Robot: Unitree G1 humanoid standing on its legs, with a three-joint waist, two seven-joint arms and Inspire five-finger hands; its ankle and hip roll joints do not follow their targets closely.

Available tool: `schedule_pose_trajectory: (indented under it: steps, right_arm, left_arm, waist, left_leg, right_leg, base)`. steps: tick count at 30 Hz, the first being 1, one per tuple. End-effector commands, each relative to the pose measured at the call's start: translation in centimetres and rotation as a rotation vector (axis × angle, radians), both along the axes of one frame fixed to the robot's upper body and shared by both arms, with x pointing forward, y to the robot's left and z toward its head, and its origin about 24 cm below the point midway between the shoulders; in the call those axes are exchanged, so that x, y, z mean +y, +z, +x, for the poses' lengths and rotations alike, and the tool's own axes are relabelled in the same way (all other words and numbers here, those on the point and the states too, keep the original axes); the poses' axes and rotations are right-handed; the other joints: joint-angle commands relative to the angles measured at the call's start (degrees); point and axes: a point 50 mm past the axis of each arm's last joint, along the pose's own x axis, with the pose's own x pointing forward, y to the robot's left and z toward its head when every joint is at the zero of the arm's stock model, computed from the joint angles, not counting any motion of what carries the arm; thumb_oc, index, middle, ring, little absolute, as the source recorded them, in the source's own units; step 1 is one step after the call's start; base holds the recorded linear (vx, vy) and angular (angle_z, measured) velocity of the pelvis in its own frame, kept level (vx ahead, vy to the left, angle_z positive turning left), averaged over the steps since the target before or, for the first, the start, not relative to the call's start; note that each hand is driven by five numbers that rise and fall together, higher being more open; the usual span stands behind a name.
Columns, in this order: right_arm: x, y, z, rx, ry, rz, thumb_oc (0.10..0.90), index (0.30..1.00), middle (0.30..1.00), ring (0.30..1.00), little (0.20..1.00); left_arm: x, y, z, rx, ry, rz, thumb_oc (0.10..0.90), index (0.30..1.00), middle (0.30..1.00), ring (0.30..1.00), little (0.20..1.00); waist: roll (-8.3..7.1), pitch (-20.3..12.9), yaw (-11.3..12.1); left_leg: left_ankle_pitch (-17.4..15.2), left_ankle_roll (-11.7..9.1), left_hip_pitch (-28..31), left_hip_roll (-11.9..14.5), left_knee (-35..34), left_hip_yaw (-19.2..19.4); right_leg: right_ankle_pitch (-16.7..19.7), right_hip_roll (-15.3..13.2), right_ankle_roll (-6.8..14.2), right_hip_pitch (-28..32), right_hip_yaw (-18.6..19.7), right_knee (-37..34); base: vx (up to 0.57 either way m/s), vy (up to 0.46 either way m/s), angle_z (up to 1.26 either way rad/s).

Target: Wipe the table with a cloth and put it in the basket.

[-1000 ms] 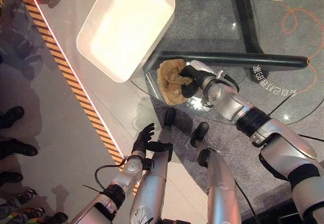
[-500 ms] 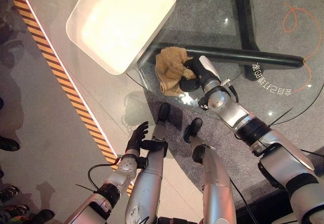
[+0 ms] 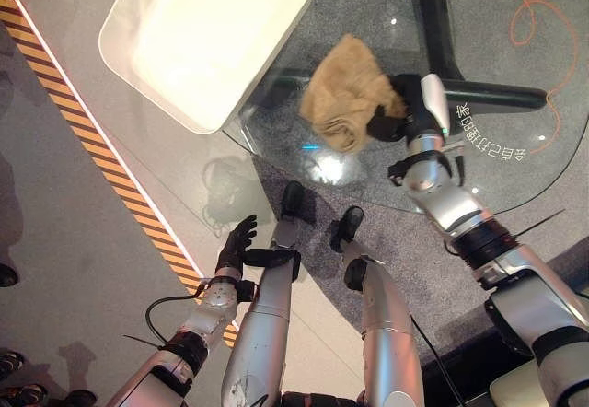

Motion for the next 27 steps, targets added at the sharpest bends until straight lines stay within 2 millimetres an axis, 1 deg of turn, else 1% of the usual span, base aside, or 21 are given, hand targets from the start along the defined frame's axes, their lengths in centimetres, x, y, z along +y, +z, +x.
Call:
schedule_pose_trajectory:
  steps: [1,2,5,6,7,12,16,17,18,19,20,21,22,25,26,27]
  right_arm:
    - [-5.1,6.2,-1.6,-0.271,-0.215,-0.028,0.100,0.300,0.300,0.300,0.200]
    - [-5.2,6.2,-1.7,-0.273,-0.221,-0.023,0.100,0.300,0.300,0.300,0.200]
    - [-6.5,6.1,-2.0,-0.289,-0.281,0.013,0.100,0.300,0.300,0.300,0.200]
    - [-6.5,6.1,-2.0,-0.289,-0.281,0.014,0.100,0.300,0.300,0.300,0.200]
    - [-7.3,6.0,-2.3,-0.301,-0.315,0.032,0.100,0.300,0.300,0.300,0.200]
    - [-8.4,5.8,-2.9,-0.328,-0.377,0.064,0.100,0.300,0.300,0.300,0.200]
    - [-8.8,5.8,-3.2,-0.349,-0.432,0.082,0.100,0.300,0.300,0.300,0.200]
    - [-9.1,6.5,-3.5,-0.397,-0.486,0.114,0.100,0.300,0.300,0.300,0.200]
    - [-9.1,5.8,-3.5,-0.383,-0.497,0.111,0.100,0.300,0.300,0.300,0.200]
    - [-9.3,6.4,-3.7,-0.416,-0.527,0.121,0.100,0.300,0.300,0.300,0.200]
    - [-9.4,5.7,-3.7,-0.408,-0.556,0.115,0.100,0.300,0.300,0.300,0.200]
    - [-9.6,5.7,-3.8,-0.420,-0.586,0.115,0.100,0.300,0.300,0.300,0.200]
    - [-9.7,6.3,-3.8,-0.450,-0.601,0.121,0.100,0.300,0.300,0.300,0.200]
    - [-8.8,6.5,-3.3,-0.427,-0.569,0.099,0.100,0.300,0.300,0.300,0.200]
    - [-8.4,5.9,-3.0,-0.390,-0.547,0.077,0.100,0.300,0.300,0.300,0.200]
    - [-8.0,6.7,-2.8,-0.393,-0.528,0.068,0.100,0.300,0.300,0.300,0.200]
  left_arm:
    - [1.5,-3.0,-4.0,0.085,0.051,-0.017,0.800,0.900,0.900,0.900,0.900]
    - [1.5,-3.0,-4.0,0.085,0.052,-0.017,0.800,0.900,0.900,0.900,0.900]
    - [1.7,-3.0,-4.2,0.084,0.056,-0.017,0.800,0.900,0.900,0.900,0.900]
    - [1.7,-3.0,-4.2,0.084,0.056,-0.017,0.800,0.900,0.900,0.900,0.900]
    - [1.8,-3.1,-4.4,0.085,0.061,-0.019,0.800,0.900,0.900,0.900,0.900]
    - [1.9,-3.1,-4.4,0.083,0.067,-0.021,0.800,0.900,0.900,0.900,0.900]
    - [1.8,-2.9,-4.3,0.076,0.068,-0.024,0.800,0.900,0.900,0.900,0.900]
    - [1.6,-2.3,-3.5,0.050,0.067,-0.026,0.800,0.900,0.900,0.900,0.900]
    - [1.6,-2.8,-4.1,0.070,0.067,-0.028,0.800,0.900,0.900,0.900,0.900]
    - [1.5,-2.3,-3.5,0.049,0.066,-0.029,0.800,0.900,0.900,0.900,0.900]
    - [1.5,-2.8,-4.0,0.069,0.066,-0.032,0.800,0.900,0.900,0.900,0.900]
    - [1.4,-2.7,-4.0,0.068,0.066,-0.034,0.800,0.900,0.900,0.900,0.900]
    - [1.2,-2.2,-3.3,0.047,0.063,-0.034,0.800,0.900,0.900,0.900,0.900]
    - [0.8,-2.0,-2.9,0.046,0.056,-0.035,0.800,0.900,0.900,0.900,0.900]
    - [0.8,-2.5,-3.4,0.066,0.055,-0.036,0.800,0.900,0.900,0.900,0.900]
    - [0.7,-1.9,-2.6,0.042,0.052,-0.035,0.800,0.900,0.900,0.900,0.900]
  waist:
    - [1.52,-1.3,-0.1]
    - [1.51,-1.3,-0.1]
    - [1.49,-1.3,-0.3]
    - [1.49,-1.3,-0.3]
    - [1.50,-1.3,-0.5]
    - [1.45,-1.3,-0.9]
    - [1.50,-1.3,-1.0]
    - [1.40,-1.3,-1.2]
    - [1.54,-1.3,-1.1]
    - [1.44,-1.3,-1.2]
    - [1.62,-1.3,-1.1]
    - [1.68,-1.3,-1.1]
    - [1.63,-1.3,-1.2]
    - [1.93,-1.3,-0.9]
    - [2.13,-1.3,-0.7]
    - [2.06,-1.3,-0.7]
  left_leg:
    - [-9.2,2.3,4.4,0.3,2.1,4.1]
    - [-9.2,2.3,4.4,0.3,2.0,4.1]
    - [-9.4,2.4,4.5,0.2,2.0,4.2]
    - [-9.4,2.4,4.5,0.2,2.0,4.2]
    - [-9.5,2.4,4.6,0.1,1.8,4.3]
    - [-9.8,2.5,4.5,0.0,1.9,4.5]
    - [-9.9,2.5,4.2,0.0,2.0,4.6]
    - [-8.0,2.7,1.9,-0.1,1.6,4.9]
    - [-9.9,2.6,3.8,0.0,2.1,4.6]
    - [-8.1,2.8,1.7,-0.1,1.8,4.9]
    - [-10.0,2.6,3.7,0.0,2.2,4.6]
    - [-10.1,2.6,3.7,-0.1,2.1,4.6]
    - [-8.2,2.8,1.6,-0.3,1.7,4.8]
    - [-8.1,2.9,1.2,-0.6,1.9,4.5]
    - [-10.0,2.7,3.1,-0.6,2.3,4.2]
    - [-7.9,2.9,0.9,-0.7,1.9,4.4]
  right_leg:
    - [3.9,2.0,3.5,0.7,3.8,-2.5]
    - [3.8,2.0,3.5,0.7,3.8,-2.5]
    - [3.7,2.1,3.4,0.9,3.9,-2.7]
    - [3.7,2.1,3.4,0.9,3.9,-2.7]
    - [3.6,2.2,3.4,0.9,4.1,-2.8]
    - [3.5,2.3,3.4,1.0,4.3,-3.2]
    - [3.6,2.3,3.4,0.7,4.4,-3.3]
    - [5.3,2.2,3.0,-1.3,4.0,-4.1]
    - [3.6,2.3,3.4,0.4,4.5,-3.3]
    - [5.3,2.1,3.0,-1.4,4.1,-4.1]
    - [3.5,2.3,3.5,0.4,4.6,-3.3]
    - [3.6,2.3,3.5,0.4,4.6,-3.4]
    - [5.3,2.2,3.1,-1.4,4.1,-4.3]
    - [5.4,2.2,3.1,-1.7,4.1,-4.3]
    - [3.7,2.3,3.6,-0.1,4.5,-3.6]
    - [5.5,2.1,3.1,-2.0,4.0,-4.4]
  base:
    - [0.00,-0.010,-0.07]
    - [0.00,-0.006,-0.11]
    - [0.00,-0.003,-0.06]
    - [0.00,0.000,0.00]
    - [0.00,0.000,0.00]
    - [0.00,0.000,0.00]
    - [-0.01,0.004,0.00]
    - [0.00,0.000,0.00]
    - [-0.06,0.011,-0.02]
    - [0.07,0.008,-0.02]
    - [0.00,0.000,0.00]
    - [0.00,0.000,0.00]
    - [-0.06,0.020,-0.04]
    - [0.00,0.015,-0.04]
    - [0.00,0.016,-0.03]
    - [0.00,0.000,0.00]
